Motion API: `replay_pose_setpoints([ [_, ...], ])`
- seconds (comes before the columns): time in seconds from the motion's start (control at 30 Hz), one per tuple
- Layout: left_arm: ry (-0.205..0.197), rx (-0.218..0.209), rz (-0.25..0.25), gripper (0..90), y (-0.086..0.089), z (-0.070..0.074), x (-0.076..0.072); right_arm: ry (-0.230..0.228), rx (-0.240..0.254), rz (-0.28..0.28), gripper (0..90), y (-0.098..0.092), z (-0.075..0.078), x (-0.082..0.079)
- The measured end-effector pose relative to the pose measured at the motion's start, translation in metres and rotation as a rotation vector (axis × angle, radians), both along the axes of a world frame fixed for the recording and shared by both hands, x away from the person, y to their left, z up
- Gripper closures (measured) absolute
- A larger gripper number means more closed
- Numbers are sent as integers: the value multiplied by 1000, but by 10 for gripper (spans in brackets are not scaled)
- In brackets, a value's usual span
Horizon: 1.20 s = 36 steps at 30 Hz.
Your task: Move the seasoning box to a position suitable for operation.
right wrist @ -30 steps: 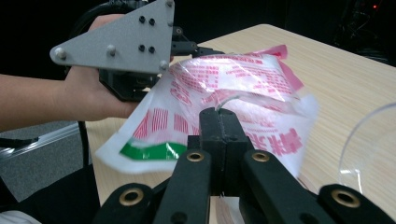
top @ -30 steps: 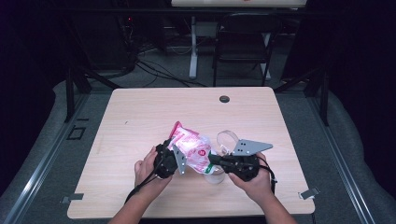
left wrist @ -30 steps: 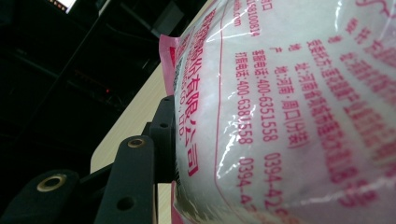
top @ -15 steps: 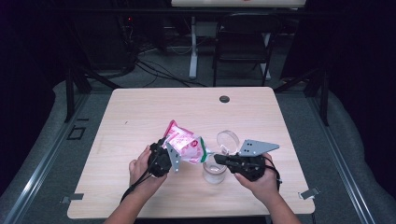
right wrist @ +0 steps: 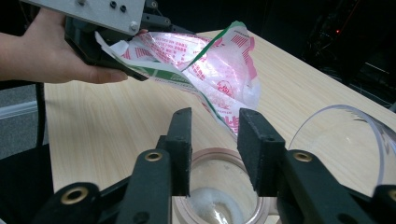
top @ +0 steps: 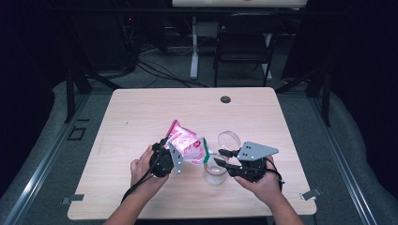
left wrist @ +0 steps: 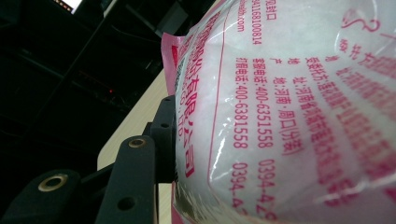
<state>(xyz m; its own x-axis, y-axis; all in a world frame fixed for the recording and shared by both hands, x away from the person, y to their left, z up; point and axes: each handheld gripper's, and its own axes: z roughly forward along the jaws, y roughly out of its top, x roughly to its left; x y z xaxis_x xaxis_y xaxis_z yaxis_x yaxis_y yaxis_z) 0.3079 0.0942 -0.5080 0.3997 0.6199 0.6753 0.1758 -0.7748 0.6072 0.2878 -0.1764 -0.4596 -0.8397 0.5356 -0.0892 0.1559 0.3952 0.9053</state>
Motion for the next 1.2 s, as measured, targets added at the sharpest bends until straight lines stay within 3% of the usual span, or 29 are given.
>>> replay_pose_setpoints([
  [0.3, -32, 22, -31, 602, -6, 2, -4, -13, -10, 11, 606, 3, -2, -2],
  [0.5, -46, 29, -47, 602, -9, 2, -4, -17, -9, 43, 751, 6, -2, -3],
  [0.67, -55, 32, -51, 602, -10, 3, -5, 15, -6, 66, 900, 7, -5, -3],
  [0.83, -67, 26, -47, 602, -9, 4, -4, 66, 10, 83, 900, 7, -9, -2],
  [1.03, -84, 37, -49, 603, -9, 5, -4, 109, 6, 65, 900, 7, -16, 0],
  [1.2, -86, 35, -50, 603, -9, 6, -4, 124, 6, 58, 900, 7, -19, 1],
])
